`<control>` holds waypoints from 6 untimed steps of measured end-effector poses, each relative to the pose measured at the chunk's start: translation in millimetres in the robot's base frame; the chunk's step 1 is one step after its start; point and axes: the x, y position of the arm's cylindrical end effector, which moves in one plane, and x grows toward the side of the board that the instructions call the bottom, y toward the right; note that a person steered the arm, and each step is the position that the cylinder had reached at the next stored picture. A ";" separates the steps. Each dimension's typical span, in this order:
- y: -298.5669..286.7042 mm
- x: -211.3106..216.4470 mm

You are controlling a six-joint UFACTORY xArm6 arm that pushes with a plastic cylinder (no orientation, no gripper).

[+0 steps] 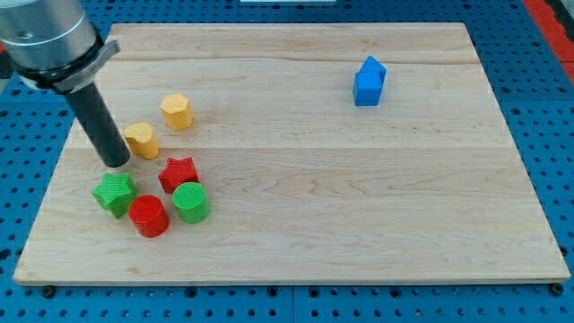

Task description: Push the green star into the red circle

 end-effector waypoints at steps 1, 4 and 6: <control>12.1 -10.3; 49.5 -25.8; 70.4 -33.7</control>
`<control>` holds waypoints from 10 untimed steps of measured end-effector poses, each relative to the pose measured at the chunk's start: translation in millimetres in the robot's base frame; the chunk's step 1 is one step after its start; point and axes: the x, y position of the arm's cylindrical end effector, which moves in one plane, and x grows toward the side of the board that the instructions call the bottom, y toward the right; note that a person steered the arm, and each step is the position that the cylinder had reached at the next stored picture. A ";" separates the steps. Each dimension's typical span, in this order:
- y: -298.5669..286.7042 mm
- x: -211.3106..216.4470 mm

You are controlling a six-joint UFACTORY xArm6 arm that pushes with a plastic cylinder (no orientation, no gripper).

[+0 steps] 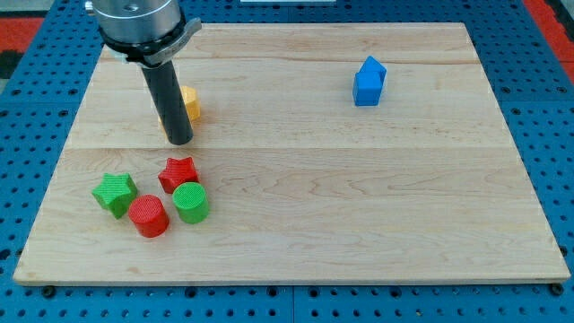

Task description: Push the green star into the red circle

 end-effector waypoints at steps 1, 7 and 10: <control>12.7 -3.9; -53.8 24.7; -84.3 93.2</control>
